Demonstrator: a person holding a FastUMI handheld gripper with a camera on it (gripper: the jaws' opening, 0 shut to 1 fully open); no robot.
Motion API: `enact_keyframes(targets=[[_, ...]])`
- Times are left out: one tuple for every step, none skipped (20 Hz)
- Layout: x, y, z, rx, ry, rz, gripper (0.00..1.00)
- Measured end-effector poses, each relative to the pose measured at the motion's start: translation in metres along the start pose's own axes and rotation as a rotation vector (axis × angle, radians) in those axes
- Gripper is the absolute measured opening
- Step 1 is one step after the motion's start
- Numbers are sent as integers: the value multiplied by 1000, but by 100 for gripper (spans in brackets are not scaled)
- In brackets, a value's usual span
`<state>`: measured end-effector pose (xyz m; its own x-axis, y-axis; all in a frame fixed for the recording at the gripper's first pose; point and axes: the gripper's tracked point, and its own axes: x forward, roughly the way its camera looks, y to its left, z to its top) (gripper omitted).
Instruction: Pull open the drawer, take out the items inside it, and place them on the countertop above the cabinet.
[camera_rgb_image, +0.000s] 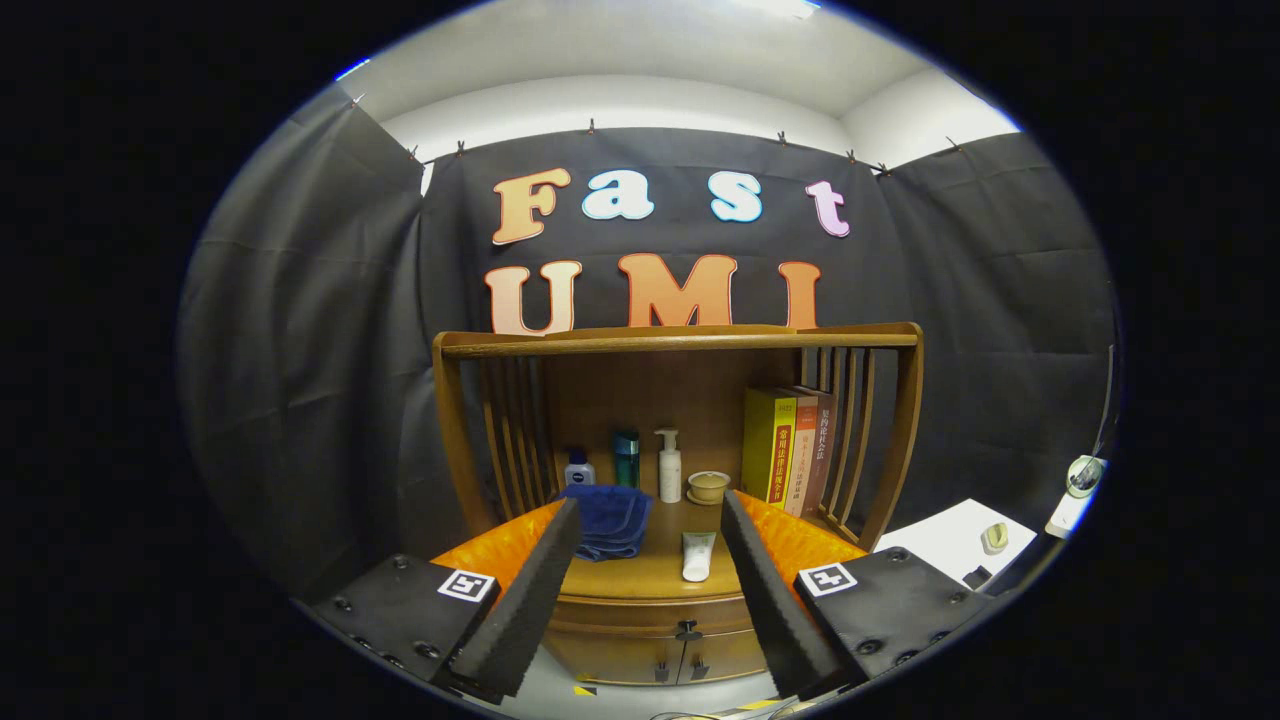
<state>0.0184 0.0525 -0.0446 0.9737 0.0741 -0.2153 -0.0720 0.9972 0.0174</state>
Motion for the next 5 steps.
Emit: enact_keyframes(targets=[[-1,1,0,0,0,2,95],[-1,1,0,0,-1,3,95],[-1,2,-1,-1,-1,5,95],[-1,2,-1,-1,0,6,95],[-2,2,-2,-1,0,7,95]])
